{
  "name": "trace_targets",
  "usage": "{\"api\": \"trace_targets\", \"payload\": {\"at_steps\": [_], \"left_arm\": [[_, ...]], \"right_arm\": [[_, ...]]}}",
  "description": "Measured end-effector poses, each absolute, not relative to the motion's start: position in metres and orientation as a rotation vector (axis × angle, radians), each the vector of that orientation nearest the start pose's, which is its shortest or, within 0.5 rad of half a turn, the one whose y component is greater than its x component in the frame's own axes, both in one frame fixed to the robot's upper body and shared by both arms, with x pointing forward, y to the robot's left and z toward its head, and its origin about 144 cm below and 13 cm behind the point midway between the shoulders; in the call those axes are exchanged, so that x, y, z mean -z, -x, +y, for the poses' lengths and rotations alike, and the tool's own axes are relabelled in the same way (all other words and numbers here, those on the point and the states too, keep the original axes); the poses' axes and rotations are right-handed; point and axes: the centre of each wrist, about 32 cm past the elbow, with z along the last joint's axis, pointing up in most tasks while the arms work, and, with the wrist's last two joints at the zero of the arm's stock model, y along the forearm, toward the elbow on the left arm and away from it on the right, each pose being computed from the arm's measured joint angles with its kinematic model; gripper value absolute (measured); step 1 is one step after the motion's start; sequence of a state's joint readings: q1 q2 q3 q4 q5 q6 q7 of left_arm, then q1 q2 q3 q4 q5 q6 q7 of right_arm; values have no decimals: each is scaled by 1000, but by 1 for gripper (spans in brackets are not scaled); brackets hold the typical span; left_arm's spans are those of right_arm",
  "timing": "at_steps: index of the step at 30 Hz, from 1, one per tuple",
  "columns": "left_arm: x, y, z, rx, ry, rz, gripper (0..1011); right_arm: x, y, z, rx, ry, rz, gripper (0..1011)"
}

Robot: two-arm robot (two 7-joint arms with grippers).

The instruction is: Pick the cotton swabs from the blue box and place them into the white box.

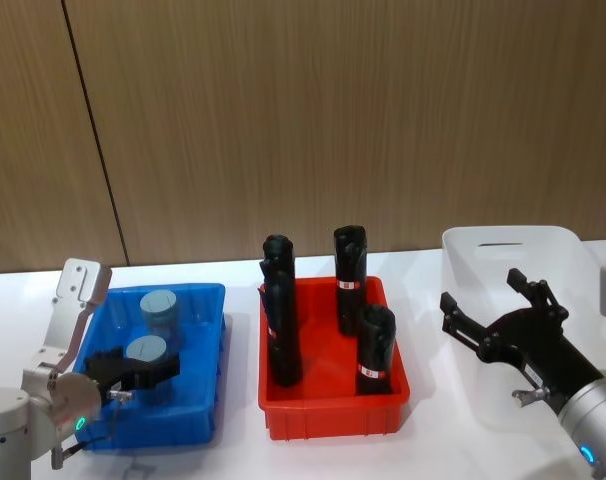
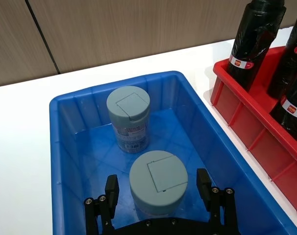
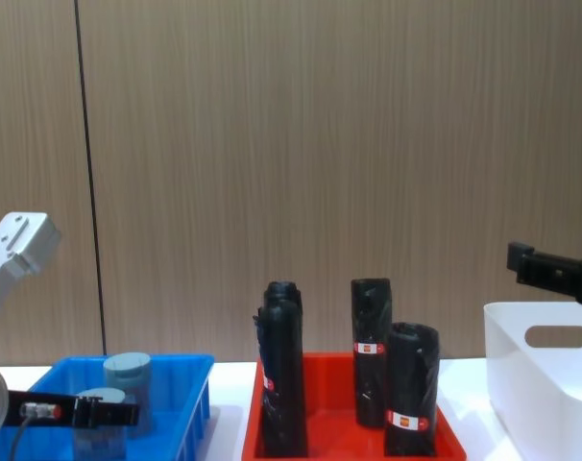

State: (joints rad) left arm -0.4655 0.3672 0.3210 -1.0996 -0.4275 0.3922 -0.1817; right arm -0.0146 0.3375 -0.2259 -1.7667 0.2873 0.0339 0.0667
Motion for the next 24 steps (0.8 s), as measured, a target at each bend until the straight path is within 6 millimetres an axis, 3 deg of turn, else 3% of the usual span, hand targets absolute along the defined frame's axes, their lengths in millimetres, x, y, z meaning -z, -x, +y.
{"api": "trace_targets", "payload": {"at_steps": [6,15,24], "left_arm": [[-1160,-579,302,-1259,-386,347,944],[-1158,-580,303,-1255,-392,337,683],[-1157,-578,305,-1261,-382,313,660]], "right_arm": [[-1189,-443,-237,1230,-26,-75,1002],[-1189,-443,-237,1229,-26,-75,1002],[-1189,-443,-237,1230,-26,-75,1002]]}}
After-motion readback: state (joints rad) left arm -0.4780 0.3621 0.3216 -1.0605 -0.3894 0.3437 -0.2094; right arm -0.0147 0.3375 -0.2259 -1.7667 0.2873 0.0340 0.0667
